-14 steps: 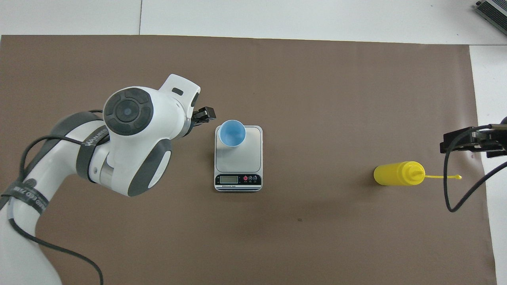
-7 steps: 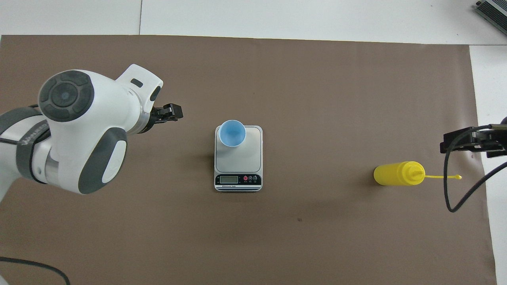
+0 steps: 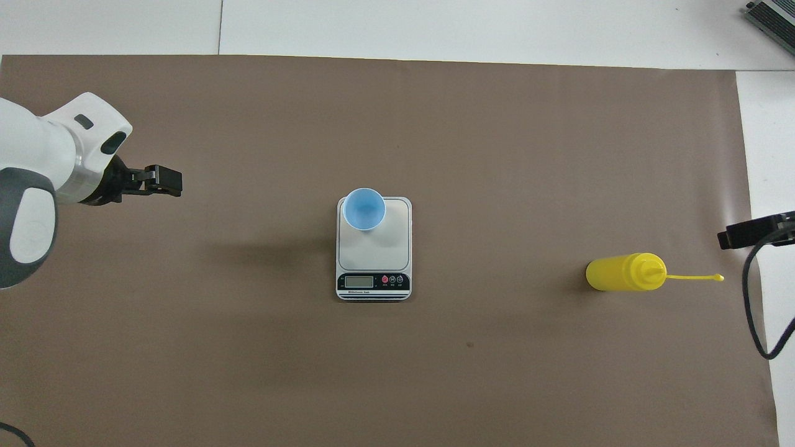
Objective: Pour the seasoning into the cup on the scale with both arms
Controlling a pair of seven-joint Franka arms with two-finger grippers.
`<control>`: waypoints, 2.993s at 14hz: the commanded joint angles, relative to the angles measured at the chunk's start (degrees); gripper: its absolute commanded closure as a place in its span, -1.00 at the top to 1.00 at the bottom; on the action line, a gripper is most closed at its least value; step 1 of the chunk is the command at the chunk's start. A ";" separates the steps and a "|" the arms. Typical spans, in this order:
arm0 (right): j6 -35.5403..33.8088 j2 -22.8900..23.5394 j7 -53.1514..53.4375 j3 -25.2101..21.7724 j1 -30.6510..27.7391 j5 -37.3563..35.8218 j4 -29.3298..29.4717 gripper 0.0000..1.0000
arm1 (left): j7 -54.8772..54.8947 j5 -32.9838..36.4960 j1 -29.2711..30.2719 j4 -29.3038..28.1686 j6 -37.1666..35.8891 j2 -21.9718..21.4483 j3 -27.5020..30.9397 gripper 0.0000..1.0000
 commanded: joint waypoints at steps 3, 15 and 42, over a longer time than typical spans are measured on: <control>6.73 -4.94 -19.94 -0.02 -6.75 1.50 -10.09 1.00 | 4.03 -0.62 2.78 4.56 -9.27 -2.25 -0.35 1.00; 26.25 -9.44 -56.10 -11.89 -9.67 11.61 -29.63 1.00 | 8.34 -0.52 4.98 10.47 -18.33 -5.32 -0.35 1.00; 26.34 1.29 -111.66 -13.65 -7.66 54.68 -44.66 1.00 | 10.62 -0.26 4.98 10.21 -22.12 -7.52 -0.53 1.00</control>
